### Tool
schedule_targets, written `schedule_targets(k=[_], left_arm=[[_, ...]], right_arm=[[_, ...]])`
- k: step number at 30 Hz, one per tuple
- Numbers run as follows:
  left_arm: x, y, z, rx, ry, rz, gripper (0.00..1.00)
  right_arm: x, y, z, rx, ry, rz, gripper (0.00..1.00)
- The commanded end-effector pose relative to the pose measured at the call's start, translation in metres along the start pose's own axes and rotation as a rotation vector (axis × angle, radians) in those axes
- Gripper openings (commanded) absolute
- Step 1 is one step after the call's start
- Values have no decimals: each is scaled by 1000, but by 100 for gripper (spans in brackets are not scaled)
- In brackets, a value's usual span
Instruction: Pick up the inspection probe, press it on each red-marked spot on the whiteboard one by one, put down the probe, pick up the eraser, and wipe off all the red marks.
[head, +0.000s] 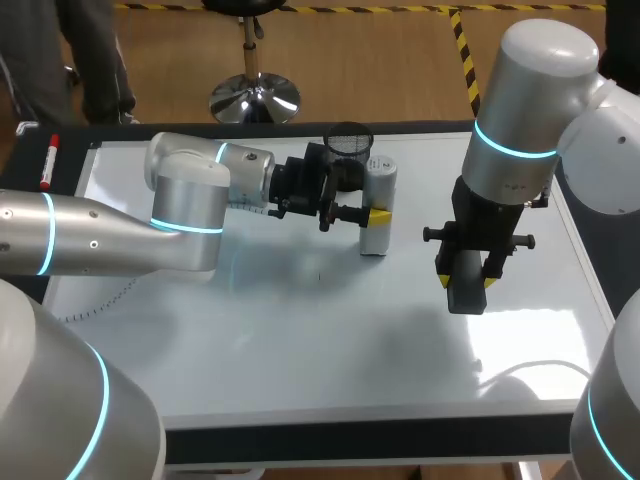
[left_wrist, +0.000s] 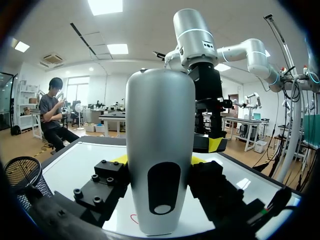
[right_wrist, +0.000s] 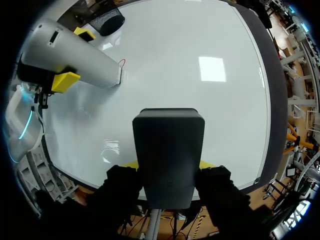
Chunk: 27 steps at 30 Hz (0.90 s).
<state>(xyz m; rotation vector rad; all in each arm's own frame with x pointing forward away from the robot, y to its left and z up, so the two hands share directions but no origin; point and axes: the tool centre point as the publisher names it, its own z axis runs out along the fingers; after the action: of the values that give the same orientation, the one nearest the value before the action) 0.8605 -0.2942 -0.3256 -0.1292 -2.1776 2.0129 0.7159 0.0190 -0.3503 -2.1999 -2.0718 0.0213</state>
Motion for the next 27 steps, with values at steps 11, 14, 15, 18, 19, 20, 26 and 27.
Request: schedule_targets(k=[11,14,15,18,19,20,26,27], left_arm=[[3,-6,2,3,-9,10,0],[5,-9,2,9,-11,15,0],[6,-10,2,9,-11,16,0],[6,-15,0,7,-9,19,0],[6,-16,-1,7,-10,19,0],[6,-19,-2,7,-10,20,0],[3,-28,-7,19,-19,26,0],[2,-30,-8,18,-20,26,0]], right_arm=[[-1,0,-1,-1,1,-2,0],[-1,0,-1,-1,1,-2,0],[-1,0,-1,-1,1,-2,0],[-1,0,-1,-1,1,-2,0],[-1,0,-1,-1,1,-2,0],[-1,0,-1,-1,1,-2,0],[-1,0,-1,-1,1,-2,0],[-1,0,-1,-1,1,-2,0]])
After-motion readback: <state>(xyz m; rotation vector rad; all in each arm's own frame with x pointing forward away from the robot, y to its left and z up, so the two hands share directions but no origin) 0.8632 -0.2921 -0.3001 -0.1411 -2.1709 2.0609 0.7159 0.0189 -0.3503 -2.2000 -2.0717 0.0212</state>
